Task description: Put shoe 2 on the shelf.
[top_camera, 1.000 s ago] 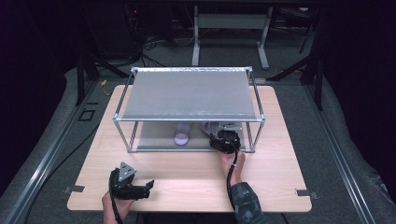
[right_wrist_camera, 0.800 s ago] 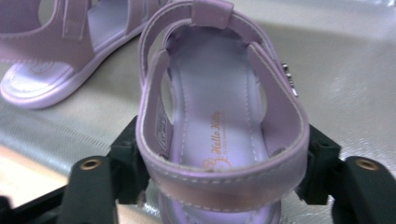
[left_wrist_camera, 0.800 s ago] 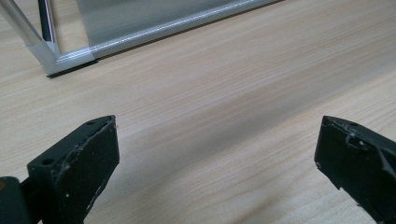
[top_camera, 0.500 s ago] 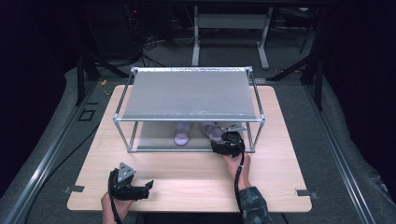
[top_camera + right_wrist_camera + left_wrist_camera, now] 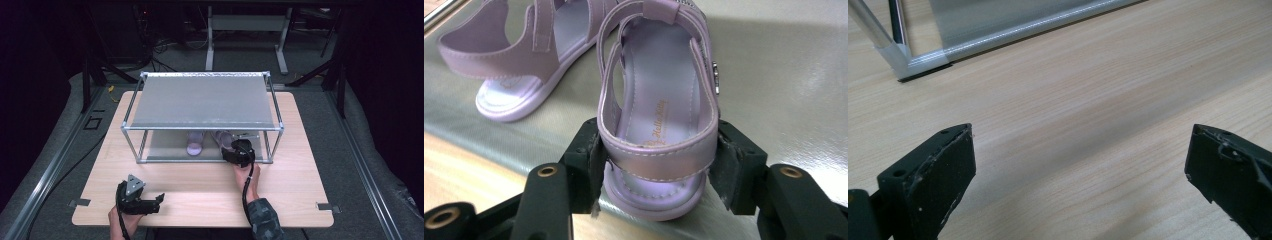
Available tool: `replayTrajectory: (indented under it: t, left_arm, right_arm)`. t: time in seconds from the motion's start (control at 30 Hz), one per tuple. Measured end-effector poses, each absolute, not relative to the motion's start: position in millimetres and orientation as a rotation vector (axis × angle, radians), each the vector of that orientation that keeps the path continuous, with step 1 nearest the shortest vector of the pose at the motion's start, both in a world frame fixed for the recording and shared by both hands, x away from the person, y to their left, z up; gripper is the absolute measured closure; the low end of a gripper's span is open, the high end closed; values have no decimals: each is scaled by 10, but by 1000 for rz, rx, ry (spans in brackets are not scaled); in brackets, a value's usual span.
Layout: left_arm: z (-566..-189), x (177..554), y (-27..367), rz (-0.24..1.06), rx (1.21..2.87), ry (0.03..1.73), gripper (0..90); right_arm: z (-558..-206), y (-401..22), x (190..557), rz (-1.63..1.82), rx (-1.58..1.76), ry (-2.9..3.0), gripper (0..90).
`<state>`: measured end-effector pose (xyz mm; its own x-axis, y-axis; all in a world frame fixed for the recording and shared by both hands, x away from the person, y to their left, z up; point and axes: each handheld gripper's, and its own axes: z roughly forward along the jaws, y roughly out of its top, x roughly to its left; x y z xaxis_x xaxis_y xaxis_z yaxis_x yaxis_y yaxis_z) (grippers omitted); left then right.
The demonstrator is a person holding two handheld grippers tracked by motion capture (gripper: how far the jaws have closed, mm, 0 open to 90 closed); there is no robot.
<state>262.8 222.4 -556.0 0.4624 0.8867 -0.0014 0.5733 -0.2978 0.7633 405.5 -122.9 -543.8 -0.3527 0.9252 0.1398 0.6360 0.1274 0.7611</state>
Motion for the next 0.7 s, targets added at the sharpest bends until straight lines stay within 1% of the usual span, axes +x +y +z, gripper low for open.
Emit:
replayTrajectory:
  t: [0.17,0.2,0.23,0.37,0.5,0.7]
  left_arm:
    - [-5568,2627,2232,560,2000,1214,0]
    - [-5568,2626,2232,561,1999,1214,0]
    - [-5567,2625,2234,562,1999,1214,0]
    - [-5560,2612,2261,567,1995,1219,0]
    - [-5562,2613,2267,567,1989,1224,0]
    - [-5563,2618,2239,560,1998,1217,0]
  right_arm:
    - [-5449,-1120,4102,1074,1533,2024,417]
    - [-5455,-1102,4114,1074,1525,2030,399]
    - [-5459,-1085,4125,1064,1527,2040,359]
    - [-5419,-1131,4079,1090,1529,2056,340]
    - [-5393,-1172,4023,1064,1499,2068,387]
    - [-5412,-1094,4039,1100,1489,2070,470]
